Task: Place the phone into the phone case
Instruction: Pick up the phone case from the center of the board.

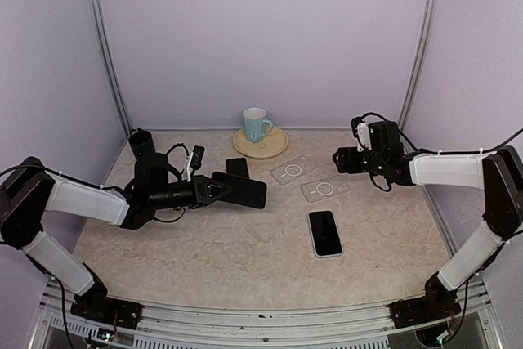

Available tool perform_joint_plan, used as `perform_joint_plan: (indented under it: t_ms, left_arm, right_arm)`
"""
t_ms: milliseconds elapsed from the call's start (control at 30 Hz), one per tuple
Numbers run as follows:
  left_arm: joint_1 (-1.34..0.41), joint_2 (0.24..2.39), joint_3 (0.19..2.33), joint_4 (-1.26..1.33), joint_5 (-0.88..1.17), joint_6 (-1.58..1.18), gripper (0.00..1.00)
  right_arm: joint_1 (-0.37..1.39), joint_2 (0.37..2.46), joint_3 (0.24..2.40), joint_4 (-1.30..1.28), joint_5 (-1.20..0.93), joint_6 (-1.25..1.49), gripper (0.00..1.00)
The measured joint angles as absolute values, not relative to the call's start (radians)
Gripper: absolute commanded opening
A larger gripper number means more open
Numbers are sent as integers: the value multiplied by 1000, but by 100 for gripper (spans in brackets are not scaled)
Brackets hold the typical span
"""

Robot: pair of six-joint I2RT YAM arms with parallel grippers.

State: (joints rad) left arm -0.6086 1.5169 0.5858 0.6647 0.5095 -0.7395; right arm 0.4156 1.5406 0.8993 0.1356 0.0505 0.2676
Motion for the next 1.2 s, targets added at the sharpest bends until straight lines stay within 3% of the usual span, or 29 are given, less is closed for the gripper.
perform_joint_plan:
  t_ms: [133,300,667,933,1200]
  left_arm:
    - [-609,1511,585,684,499,-753,0]
    - [-610,1511,585,705,500,-766,0]
    - [-621,1512,585,707,508,-770,0]
    - [-632,1512,595,693,504,-770,0]
    - [-635,1513,609,669,493,-775,0]
  right_arm:
    - [364,1626,950,97,8,289,68]
    - [319,1748,1037,44,-64,297,62]
    - [280,1905,1139,-59,-115,266,55]
    - [278,1922,1139,-82,-144,252,47]
    - [278,1924,1132,-85,-157,248,46]
